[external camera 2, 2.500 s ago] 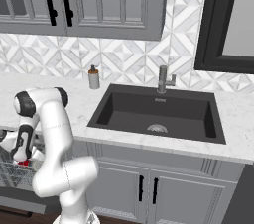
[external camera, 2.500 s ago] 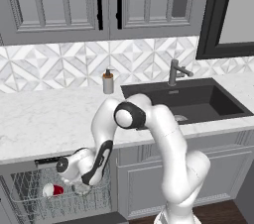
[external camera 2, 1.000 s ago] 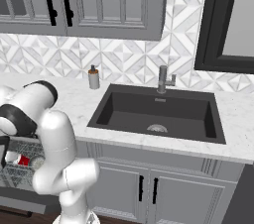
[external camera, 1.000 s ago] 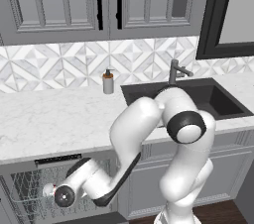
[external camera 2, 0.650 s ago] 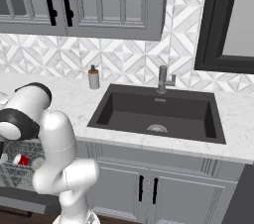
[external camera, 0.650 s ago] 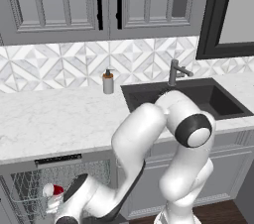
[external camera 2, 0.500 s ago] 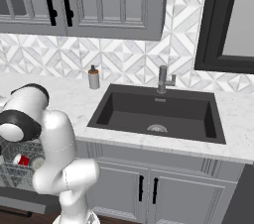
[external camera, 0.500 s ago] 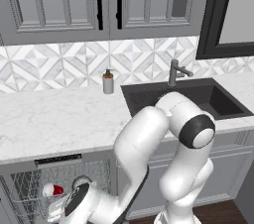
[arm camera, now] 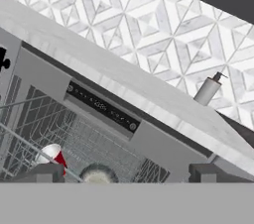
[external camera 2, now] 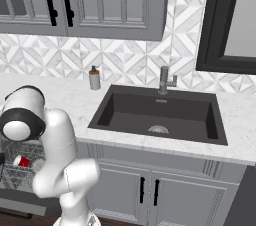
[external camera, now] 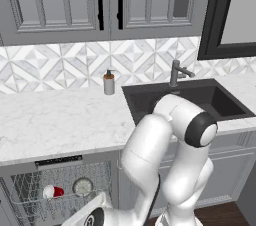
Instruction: Pick up the cup and bowl from the counter, place them in the dishwasher, and close the dishwasher door.
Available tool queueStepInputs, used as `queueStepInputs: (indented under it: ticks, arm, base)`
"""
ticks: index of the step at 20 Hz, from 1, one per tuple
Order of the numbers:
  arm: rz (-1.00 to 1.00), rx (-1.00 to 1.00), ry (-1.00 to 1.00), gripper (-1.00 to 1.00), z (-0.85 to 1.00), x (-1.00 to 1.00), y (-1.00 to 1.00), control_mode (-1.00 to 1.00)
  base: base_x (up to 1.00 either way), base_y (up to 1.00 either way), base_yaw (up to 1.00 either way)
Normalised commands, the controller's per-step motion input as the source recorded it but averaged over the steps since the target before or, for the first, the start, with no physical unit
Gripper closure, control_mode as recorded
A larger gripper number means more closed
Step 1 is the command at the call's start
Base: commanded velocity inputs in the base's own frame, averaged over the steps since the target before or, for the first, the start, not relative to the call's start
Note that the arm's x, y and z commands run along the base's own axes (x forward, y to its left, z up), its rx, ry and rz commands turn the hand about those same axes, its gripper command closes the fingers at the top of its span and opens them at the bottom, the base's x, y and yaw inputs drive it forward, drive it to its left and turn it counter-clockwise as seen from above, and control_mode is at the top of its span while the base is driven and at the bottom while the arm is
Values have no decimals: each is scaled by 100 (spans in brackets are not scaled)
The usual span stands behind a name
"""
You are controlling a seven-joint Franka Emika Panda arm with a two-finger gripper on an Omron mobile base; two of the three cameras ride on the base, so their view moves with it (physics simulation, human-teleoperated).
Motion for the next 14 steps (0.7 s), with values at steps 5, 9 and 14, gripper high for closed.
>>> queueStepInputs:
  ticks: [5,9,14]
  arm:
    - [1,0,-20,-100,-59,-34,47,-100]
    - [-10,0,-20,-100,-53,-30,56,-100]
    - [-6,0,-14,-100,-35,-89,37,-100]
  base:
    - [0,0,0]
    - [0,0,0]
    - [0,0,0]
